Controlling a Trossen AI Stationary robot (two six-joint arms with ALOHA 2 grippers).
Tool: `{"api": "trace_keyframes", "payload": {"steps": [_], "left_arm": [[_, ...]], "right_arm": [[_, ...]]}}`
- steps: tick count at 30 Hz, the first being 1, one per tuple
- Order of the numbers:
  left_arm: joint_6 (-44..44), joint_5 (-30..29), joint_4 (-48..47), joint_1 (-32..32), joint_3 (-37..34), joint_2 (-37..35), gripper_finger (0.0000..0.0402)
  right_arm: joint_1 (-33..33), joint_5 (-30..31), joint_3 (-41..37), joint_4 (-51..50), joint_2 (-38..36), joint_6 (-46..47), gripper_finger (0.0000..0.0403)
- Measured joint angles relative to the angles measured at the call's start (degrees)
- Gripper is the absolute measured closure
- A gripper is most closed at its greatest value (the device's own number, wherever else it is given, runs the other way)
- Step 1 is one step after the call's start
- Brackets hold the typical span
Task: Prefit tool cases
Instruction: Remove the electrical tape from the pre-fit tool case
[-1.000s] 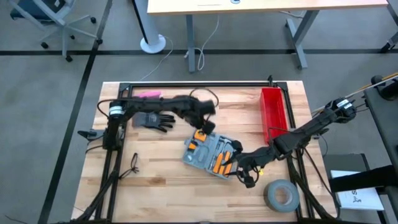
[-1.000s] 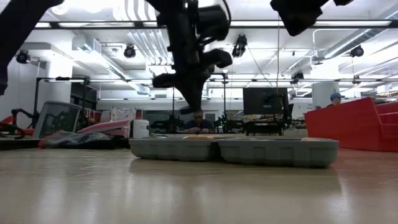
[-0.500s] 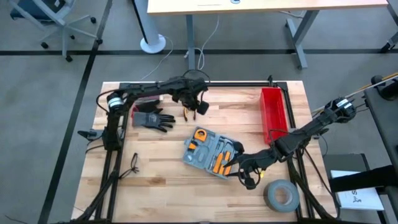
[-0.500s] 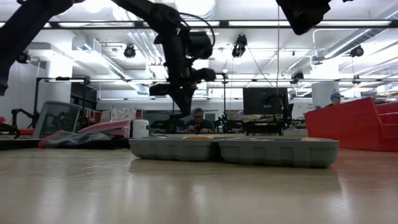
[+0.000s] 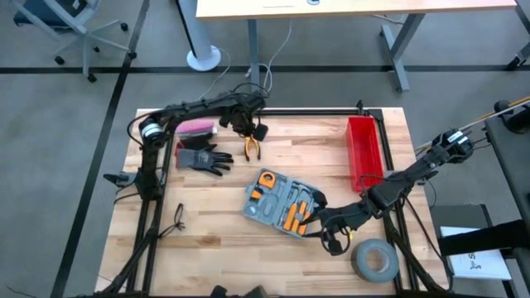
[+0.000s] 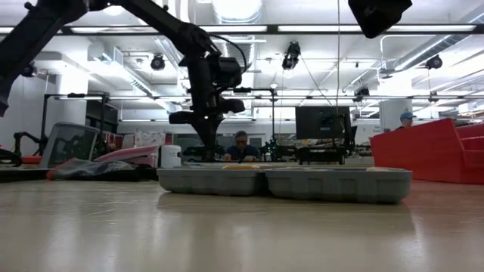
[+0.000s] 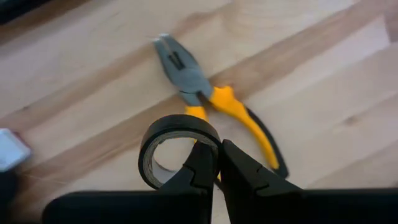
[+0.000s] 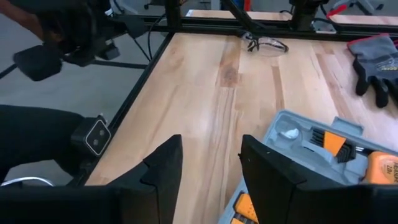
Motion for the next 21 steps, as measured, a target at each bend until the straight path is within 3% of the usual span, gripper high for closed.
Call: {"api": "trace_keyframes", "payload": {"steps": [11,21], "left_arm": [[3.0,-0.2,1.4,2.5,-6.2,-0.1,0.0390],[5.9,-0.6,5.9,2.8,-6.9,-0.1,0.0389]], "right_arm": [[0.7,0.3,0.0,1.1,0.0,0.0,0.0261],[1.0,1.0,0.0,1.3,0.0,0.1,0.0255]]}}
